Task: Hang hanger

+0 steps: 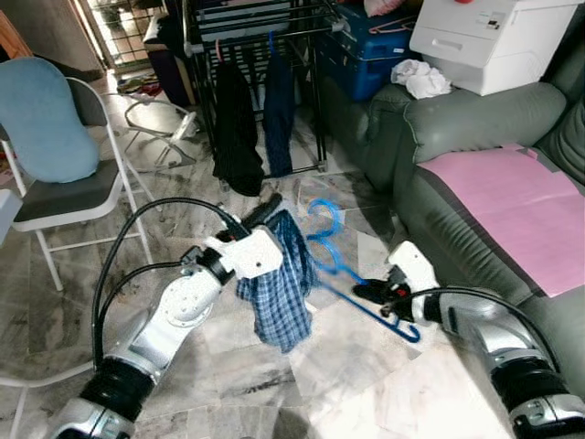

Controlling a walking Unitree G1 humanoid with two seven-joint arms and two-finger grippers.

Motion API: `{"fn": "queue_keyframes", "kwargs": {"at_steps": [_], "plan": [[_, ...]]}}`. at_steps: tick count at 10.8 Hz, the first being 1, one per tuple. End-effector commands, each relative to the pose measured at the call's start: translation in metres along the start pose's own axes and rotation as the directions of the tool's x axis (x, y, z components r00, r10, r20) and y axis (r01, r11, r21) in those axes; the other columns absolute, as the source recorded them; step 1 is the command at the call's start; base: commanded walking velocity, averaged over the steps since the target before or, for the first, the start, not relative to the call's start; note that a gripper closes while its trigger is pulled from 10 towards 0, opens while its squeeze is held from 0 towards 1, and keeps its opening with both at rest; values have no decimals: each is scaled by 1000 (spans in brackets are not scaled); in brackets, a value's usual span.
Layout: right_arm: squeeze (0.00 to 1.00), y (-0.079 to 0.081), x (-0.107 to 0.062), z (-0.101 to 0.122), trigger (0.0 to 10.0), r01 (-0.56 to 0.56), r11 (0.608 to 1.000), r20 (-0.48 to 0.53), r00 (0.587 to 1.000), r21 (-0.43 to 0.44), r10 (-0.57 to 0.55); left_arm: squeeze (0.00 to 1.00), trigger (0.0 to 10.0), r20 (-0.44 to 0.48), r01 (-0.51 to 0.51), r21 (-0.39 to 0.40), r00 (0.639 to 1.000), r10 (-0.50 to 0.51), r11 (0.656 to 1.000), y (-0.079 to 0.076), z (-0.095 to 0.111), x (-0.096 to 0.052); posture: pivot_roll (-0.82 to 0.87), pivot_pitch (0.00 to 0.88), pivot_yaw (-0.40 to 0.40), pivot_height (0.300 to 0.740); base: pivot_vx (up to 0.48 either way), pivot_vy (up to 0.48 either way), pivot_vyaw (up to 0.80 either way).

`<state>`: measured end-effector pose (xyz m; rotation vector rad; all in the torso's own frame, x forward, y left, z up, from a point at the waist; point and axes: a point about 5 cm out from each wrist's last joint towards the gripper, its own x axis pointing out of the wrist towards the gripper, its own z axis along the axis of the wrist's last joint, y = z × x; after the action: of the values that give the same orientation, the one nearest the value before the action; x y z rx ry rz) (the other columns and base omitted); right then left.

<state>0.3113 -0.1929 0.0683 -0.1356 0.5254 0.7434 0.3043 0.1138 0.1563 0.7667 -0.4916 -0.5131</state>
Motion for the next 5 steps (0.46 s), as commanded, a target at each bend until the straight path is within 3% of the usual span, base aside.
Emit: {"fn": "queue_keyframes", "kwargs": {"at_steps": [1, 3, 4, 5], "plan": [[0, -13, -3, 8, 10000, 102, 994, 36, 994, 29, -103, 0, 10000, -19, -86, 7, 996, 86, 996, 15, -2, -7, -53, 0, 80, 740, 0, 0, 0], [0, -41, -13, 15, 10000, 356, 924, 51, 929, 136, -366, 0, 10000, -76, -121, -30, 990, 119, 992, 13, -10, -24, -49, 0, 77, 740, 0, 0, 0], [0, -69, -29, 45, 10000, 534, 791, 153, 791, 298, -592, 0, 10000, -107, -34, -119, 994, 21, 992, -12, -12, -35, -46, 0, 73, 740, 0, 0, 0], [0, -76, -32, 76, 10000, 537, 751, 248, 723, 384, -645, 0, 10000, -105, 59, -199, 991, -81, 978, -36, -9, -33, -52, 0, 72, 740, 0, 0, 0]]}}
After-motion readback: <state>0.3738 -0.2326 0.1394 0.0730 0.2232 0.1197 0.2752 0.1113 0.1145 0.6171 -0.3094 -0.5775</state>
